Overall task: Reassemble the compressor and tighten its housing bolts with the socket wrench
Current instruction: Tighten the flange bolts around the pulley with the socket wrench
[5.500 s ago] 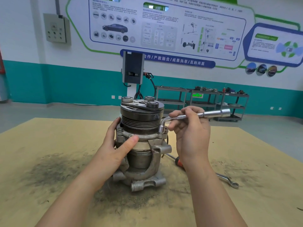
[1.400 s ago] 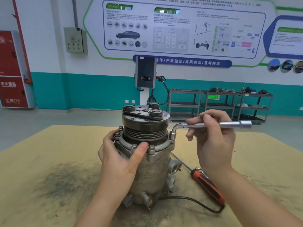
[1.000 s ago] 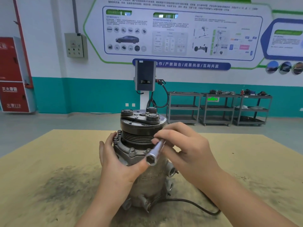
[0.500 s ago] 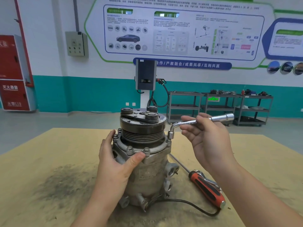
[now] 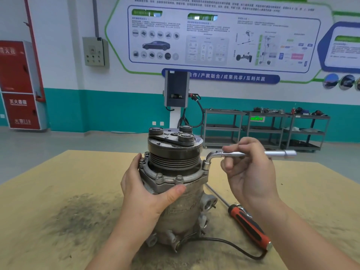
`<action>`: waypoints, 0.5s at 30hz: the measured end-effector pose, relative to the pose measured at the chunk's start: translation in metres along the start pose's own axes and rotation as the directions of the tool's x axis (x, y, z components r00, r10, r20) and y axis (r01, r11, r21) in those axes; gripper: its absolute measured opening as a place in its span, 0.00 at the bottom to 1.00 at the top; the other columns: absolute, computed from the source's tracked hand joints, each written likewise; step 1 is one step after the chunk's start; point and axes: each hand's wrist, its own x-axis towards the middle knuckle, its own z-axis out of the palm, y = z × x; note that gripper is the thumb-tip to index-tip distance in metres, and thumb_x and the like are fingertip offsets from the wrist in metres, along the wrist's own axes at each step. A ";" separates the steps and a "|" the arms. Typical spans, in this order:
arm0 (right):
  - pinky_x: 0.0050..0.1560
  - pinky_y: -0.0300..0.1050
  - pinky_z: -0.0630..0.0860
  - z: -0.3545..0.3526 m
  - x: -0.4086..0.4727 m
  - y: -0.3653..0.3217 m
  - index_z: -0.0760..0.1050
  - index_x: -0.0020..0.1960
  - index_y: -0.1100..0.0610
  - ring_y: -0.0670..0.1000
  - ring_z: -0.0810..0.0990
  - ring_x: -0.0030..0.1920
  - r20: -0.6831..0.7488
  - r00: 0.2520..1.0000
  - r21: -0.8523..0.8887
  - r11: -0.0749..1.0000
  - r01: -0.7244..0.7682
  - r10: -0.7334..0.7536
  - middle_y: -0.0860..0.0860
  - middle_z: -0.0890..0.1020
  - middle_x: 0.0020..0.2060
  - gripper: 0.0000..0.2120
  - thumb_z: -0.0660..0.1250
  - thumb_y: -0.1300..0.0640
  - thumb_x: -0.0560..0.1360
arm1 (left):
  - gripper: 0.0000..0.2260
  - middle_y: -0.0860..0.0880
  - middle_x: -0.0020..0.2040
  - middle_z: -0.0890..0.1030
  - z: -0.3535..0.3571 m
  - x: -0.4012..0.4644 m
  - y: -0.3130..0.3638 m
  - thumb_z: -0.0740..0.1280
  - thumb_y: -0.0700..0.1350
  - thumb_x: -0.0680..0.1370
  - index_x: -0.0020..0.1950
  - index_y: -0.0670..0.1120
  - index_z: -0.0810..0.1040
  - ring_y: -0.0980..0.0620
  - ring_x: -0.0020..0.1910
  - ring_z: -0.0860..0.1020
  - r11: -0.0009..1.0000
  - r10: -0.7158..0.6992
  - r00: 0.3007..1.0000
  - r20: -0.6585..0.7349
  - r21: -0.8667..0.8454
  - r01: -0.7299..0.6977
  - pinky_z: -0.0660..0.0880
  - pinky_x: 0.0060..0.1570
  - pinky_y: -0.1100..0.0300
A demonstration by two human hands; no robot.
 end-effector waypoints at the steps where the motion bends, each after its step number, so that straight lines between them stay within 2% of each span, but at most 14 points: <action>1: 0.26 0.40 0.70 -0.001 -0.004 0.003 0.68 0.42 0.58 0.52 0.72 0.21 0.045 0.996 -0.037 0.996 0.079 -0.077 0.56 0.80 0.29 0.07 0.56 0.68 0.73 | 0.55 0.56 0.69 0.63 0.000 0.000 0.000 0.74 0.68 0.52 0.76 0.59 0.55 0.54 0.73 0.60 1.000 -0.002 1.000 -0.003 0.003 0.002 0.59 0.72 0.54; 3: 0.27 0.40 0.71 -0.002 -0.011 0.008 0.68 0.42 0.57 0.52 0.73 0.23 0.150 0.962 -0.161 0.955 0.250 -0.227 0.55 0.80 0.30 0.06 0.58 0.67 0.71 | 0.52 0.56 0.68 0.64 0.000 0.000 -0.001 0.75 0.71 0.52 0.72 0.62 0.57 0.54 0.72 0.62 1.000 0.002 1.000 -0.010 0.005 -0.002 0.61 0.72 0.52; 5: 0.30 0.39 0.74 -0.001 -0.017 0.011 0.70 0.44 0.55 0.50 0.76 0.27 0.293 0.882 -0.359 0.813 0.458 -0.368 0.51 0.80 0.34 0.07 0.60 0.67 0.73 | 0.49 0.56 0.67 0.65 0.001 0.000 -0.001 0.77 0.71 0.54 0.68 0.64 0.56 0.53 0.71 0.63 1.000 0.010 1.000 -0.015 0.018 -0.010 0.62 0.71 0.51; 7: 0.34 0.39 0.75 0.001 -0.021 0.013 0.73 0.46 0.55 0.47 0.78 0.34 0.501 0.755 -0.517 0.554 0.653 -0.422 0.48 0.79 0.37 0.08 0.63 0.67 0.74 | 0.48 0.56 0.67 0.66 0.001 0.001 -0.001 0.77 0.69 0.52 0.67 0.65 0.57 0.53 0.71 0.64 0.999 0.019 1.000 -0.026 0.044 -0.017 0.63 0.71 0.51; 9: 0.39 0.41 0.75 0.005 -0.024 0.015 0.77 0.49 0.61 0.48 0.77 0.39 0.692 0.613 -0.574 0.224 0.788 -0.382 0.52 0.79 0.41 0.05 0.66 0.67 0.74 | 0.46 0.56 0.66 0.68 0.001 0.003 -0.002 0.73 0.69 0.50 0.65 0.67 0.58 0.52 0.71 0.65 0.998 0.029 0.999 -0.038 0.049 -0.027 0.64 0.71 0.49; 10: 0.41 0.39 0.75 0.006 -0.024 0.015 0.79 0.51 0.62 0.47 0.77 0.41 0.744 0.571 -0.574 0.107 0.812 -0.346 0.53 0.80 0.44 0.06 0.65 0.65 0.75 | 0.43 0.56 0.65 0.68 0.001 0.003 -0.002 0.73 0.69 0.50 0.62 0.70 0.59 0.52 0.71 0.65 0.999 0.032 0.999 -0.041 0.039 -0.030 0.65 0.71 0.47; 11: 0.43 0.37 0.75 0.009 -0.025 0.014 0.80 0.52 0.62 0.47 0.77 0.43 0.765 0.561 -0.575 0.057 0.816 -0.317 0.53 0.81 0.46 0.08 0.64 0.63 0.76 | 0.41 0.56 0.65 0.68 0.001 0.004 -0.003 0.73 0.69 0.50 0.60 0.72 0.60 0.51 0.71 0.66 0.999 0.030 0.999 -0.042 0.025 -0.029 0.66 0.70 0.46; 13: 0.47 0.37 0.75 0.012 -0.023 0.008 0.80 0.54 0.62 0.48 0.79 0.47 0.775 0.554 -0.566 0.057 0.822 -0.304 0.53 0.82 0.49 0.12 0.61 0.58 0.77 | 0.40 0.55 0.65 0.69 0.001 0.005 -0.003 0.73 0.69 0.50 0.58 0.74 0.60 0.50 0.70 0.67 1.000 0.029 0.999 -0.041 0.011 -0.028 0.67 0.70 0.44; 15: 0.51 0.37 0.76 0.012 -0.020 0.001 0.79 0.56 0.61 0.47 0.79 0.49 0.757 0.557 -0.564 0.088 0.821 -0.342 0.52 0.82 0.49 0.12 0.61 0.59 0.77 | 0.44 0.55 0.65 0.69 0.001 0.005 -0.004 0.72 0.72 0.49 0.62 0.70 0.59 0.51 0.70 0.66 0.999 0.035 0.998 -0.045 0.037 -0.034 0.66 0.70 0.44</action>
